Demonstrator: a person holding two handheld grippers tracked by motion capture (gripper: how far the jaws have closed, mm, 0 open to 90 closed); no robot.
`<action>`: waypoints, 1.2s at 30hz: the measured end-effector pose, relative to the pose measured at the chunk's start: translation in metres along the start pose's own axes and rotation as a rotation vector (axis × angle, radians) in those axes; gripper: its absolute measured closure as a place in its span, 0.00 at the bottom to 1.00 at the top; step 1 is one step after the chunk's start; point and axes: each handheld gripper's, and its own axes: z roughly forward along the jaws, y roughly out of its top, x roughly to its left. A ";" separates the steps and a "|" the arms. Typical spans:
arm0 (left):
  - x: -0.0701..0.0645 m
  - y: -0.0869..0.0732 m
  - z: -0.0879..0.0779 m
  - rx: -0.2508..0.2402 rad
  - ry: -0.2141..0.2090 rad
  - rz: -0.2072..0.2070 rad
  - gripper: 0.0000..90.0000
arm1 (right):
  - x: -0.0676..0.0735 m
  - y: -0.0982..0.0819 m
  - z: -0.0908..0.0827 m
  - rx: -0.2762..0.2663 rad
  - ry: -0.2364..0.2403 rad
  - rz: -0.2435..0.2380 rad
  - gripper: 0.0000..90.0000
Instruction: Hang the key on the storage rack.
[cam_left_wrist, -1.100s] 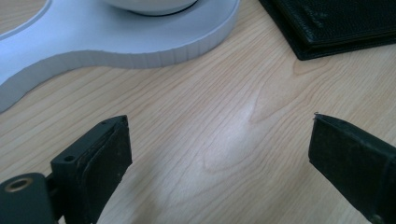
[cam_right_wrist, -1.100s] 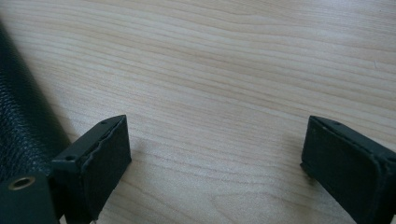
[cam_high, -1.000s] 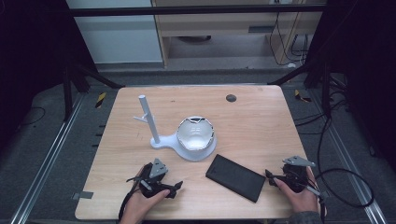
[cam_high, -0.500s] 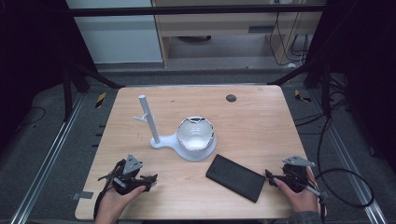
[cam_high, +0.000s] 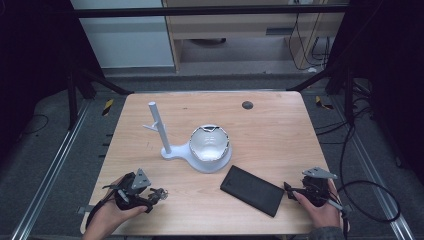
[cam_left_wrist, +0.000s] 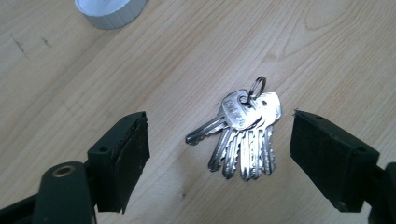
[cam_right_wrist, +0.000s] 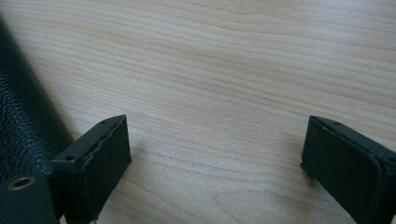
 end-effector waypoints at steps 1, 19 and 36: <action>0.000 0.000 0.000 0.000 0.000 0.000 0.22 | 0.000 0.000 0.000 0.000 0.000 0.000 0.09; 0.008 0.016 0.021 0.182 -0.119 0.140 0.25 | 0.000 0.000 0.000 0.000 0.004 -0.001 0.09; 0.009 0.015 0.024 0.204 -0.191 0.118 0.47 | 0.001 0.000 0.000 0.000 0.004 0.000 0.09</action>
